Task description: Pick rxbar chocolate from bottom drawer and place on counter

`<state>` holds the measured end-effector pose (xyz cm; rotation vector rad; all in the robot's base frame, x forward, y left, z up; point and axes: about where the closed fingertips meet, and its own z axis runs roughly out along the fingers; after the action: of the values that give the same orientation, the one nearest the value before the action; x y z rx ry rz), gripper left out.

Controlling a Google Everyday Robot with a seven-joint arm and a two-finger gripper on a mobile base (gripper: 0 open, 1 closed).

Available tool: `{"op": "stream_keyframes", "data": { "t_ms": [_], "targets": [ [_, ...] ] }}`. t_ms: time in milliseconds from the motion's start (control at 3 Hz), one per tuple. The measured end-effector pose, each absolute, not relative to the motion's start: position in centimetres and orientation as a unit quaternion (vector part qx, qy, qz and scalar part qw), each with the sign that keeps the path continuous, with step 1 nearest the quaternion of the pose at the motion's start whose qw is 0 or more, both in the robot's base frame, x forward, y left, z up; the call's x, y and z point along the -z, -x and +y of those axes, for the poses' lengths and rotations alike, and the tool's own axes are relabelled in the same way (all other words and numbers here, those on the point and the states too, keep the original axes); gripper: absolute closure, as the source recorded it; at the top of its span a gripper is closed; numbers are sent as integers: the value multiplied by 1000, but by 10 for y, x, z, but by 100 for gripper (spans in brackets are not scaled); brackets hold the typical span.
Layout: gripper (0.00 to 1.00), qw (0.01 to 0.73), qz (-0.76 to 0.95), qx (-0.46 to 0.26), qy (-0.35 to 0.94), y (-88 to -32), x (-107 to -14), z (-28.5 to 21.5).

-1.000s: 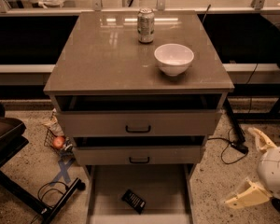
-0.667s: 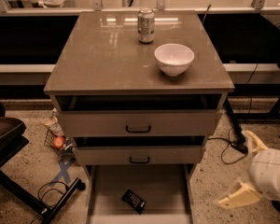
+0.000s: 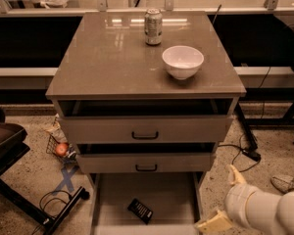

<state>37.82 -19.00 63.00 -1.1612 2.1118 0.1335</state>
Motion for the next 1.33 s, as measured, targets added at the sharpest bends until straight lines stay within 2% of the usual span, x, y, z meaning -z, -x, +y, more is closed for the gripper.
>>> {"op": "stream_keyframes", "data": {
  "t_ms": [667,1333],
  "targets": [
    [0,369,827,-97,413,-386,-532,-167],
    [0,364,829,-101,411,-396,-515,-158]
  ]
}}
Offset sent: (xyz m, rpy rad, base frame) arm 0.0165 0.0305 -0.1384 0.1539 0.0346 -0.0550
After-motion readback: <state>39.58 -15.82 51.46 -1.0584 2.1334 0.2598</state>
